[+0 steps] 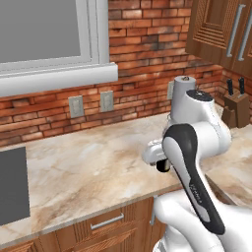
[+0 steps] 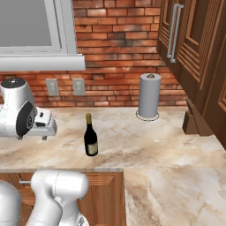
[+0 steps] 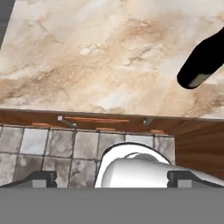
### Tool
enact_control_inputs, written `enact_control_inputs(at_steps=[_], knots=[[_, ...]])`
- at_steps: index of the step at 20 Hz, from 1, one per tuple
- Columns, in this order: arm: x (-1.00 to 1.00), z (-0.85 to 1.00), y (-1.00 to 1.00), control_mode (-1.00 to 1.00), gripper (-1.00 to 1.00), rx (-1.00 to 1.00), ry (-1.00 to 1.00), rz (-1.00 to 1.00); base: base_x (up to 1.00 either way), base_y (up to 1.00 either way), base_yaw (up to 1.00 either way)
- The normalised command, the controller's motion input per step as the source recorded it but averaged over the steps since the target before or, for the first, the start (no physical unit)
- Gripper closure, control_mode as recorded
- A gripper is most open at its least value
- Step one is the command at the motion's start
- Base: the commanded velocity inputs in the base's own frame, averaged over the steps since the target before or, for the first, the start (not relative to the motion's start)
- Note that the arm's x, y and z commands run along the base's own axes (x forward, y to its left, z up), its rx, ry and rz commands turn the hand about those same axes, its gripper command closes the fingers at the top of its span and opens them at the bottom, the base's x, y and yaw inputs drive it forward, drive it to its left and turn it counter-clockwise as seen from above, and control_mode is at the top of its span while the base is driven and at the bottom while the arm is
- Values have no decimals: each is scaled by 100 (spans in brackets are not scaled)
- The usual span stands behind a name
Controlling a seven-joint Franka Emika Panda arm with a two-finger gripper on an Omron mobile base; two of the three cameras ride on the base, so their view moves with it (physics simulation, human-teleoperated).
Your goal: There is a wine glass and glass cup on the dining counter. Place the wine bottle next to the wine glass and the juice bottle next to the glass cup.
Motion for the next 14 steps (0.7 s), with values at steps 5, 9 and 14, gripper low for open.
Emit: enact_control_inputs(at_steps=[5,9,14], knots=[[-12,-9,-41,-100,-100,0,-17,27,0,0,0],[-9,-1,-46,-100,-100,0,-10,28,0,0,0],[-5,-1,-44,-100,-100,0,-10,23,0,0,0]])
